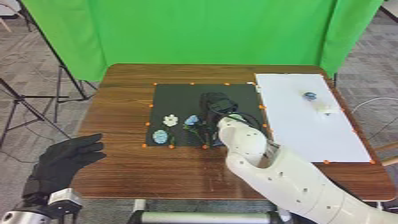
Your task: Arrange flowers
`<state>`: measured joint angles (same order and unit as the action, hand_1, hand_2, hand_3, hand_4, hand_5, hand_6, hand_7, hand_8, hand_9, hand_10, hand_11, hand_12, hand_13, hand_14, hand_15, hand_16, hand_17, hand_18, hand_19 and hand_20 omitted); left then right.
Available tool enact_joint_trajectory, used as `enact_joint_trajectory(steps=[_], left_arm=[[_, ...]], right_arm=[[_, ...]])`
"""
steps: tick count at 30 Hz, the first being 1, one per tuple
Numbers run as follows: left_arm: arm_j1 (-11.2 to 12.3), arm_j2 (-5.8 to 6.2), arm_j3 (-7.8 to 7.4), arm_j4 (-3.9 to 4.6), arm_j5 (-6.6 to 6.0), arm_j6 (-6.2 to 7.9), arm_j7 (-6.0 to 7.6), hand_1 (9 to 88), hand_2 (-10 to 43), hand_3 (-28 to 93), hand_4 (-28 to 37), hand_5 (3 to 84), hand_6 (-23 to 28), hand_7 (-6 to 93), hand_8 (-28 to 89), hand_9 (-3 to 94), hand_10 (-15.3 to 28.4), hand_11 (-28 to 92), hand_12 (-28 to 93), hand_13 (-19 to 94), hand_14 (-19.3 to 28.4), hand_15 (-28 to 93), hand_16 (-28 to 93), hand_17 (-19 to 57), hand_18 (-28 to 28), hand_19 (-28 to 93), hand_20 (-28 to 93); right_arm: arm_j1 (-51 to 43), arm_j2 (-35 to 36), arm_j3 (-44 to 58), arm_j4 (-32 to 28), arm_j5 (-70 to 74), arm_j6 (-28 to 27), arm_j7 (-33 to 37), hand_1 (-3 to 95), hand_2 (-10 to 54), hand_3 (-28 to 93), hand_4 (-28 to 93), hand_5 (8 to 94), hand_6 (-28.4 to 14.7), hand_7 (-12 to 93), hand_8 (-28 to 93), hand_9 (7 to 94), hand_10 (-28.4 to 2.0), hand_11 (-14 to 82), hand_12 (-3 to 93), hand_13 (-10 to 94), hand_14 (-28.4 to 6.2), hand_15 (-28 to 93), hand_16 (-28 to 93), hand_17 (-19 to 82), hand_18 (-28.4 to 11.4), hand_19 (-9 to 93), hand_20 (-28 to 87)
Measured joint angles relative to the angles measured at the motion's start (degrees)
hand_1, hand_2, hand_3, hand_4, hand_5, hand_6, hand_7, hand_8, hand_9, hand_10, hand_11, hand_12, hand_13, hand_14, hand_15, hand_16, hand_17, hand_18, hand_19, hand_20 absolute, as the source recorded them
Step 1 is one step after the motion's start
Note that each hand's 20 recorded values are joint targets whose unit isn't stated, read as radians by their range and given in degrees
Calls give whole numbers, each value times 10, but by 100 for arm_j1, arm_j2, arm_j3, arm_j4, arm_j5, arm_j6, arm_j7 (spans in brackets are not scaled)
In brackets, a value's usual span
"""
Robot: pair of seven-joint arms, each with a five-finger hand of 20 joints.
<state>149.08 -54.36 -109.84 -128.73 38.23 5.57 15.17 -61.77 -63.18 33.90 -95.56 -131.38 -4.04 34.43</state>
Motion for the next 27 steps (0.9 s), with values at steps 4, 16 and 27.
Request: enact_joint_trajectory(steps=[4,16,27], left_arm=[[0,-6,0,0,2,0,-2,270,53,791,-161,544,160,160,-75,493,243,350,122,410,284,695,-126,10,284,606,509],[97,-7,6,-13,5,13,47,270,55,789,-160,544,160,159,-75,492,244,349,123,410,284,695,-127,10,284,606,510],[366,58,7,-61,-29,155,239,270,55,791,-160,544,161,160,-76,493,244,350,123,410,284,695,-127,10,284,605,511]], right_arm=[[12,30,4,-62,56,3,1,337,-66,817,-270,674,-17,253,-132,740,-129,254,179,728,-81,751,226,450,-202,932,179],[47,221,4,-417,252,-16,-36,305,-45,814,-265,645,-22,247,-132,692,-144,226,171,667,-116,641,188,403,-206,897,-11],[23,1105,864,-1265,1151,-354,-242,306,-49,825,-270,594,-30,231,-136,609,-157,170,156,542,-166,461,121,364,-226,820,-84]])
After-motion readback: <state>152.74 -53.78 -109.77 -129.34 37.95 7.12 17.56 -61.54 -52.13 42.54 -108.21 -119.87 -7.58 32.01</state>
